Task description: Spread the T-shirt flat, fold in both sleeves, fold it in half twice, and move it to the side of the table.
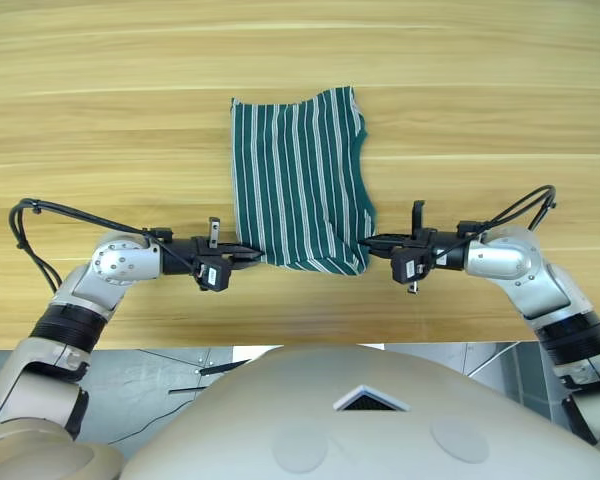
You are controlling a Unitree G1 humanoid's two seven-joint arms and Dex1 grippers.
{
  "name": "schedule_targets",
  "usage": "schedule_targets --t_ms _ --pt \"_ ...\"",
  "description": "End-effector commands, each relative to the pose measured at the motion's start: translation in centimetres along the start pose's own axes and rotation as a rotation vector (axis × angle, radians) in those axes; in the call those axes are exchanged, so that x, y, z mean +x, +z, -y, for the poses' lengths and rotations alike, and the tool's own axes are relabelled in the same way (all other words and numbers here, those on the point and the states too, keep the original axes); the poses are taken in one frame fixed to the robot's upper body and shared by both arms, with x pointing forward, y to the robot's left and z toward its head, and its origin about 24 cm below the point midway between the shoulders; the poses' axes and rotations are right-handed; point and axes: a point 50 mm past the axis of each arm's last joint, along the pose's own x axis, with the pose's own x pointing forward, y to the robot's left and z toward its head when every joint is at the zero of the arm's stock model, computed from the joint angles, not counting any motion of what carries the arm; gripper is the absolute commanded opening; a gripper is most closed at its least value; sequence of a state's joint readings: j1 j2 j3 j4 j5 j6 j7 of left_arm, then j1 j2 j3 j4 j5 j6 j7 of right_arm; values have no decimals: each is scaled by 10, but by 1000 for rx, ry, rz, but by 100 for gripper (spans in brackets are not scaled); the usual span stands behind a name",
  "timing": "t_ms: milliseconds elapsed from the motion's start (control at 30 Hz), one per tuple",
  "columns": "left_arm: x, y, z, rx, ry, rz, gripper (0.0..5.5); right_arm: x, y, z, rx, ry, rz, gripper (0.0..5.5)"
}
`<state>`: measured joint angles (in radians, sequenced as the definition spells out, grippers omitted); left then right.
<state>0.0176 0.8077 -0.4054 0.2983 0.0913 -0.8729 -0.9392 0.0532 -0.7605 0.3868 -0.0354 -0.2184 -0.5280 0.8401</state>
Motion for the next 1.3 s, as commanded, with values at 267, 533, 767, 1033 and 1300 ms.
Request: schedule_targets --t_ms 267,533,767,1033,1300 --pt "0 13 9 -70 -58 94 18 -13 -4 3 6 -2 -15 0" --pt "-16 35 0 -74 21 212 18 -43 20 -6 44 20 99 0" --pt "-22 41 14 -153 75 277 18 -65 42 -27 93 55 211 0" --pt "-29 60 30 -216 85 371 18 -72 45 -21 84 12 226 0" --pt "-27 46 2 -195 227 325 18 -64 31 -2 74 -104 178 0"
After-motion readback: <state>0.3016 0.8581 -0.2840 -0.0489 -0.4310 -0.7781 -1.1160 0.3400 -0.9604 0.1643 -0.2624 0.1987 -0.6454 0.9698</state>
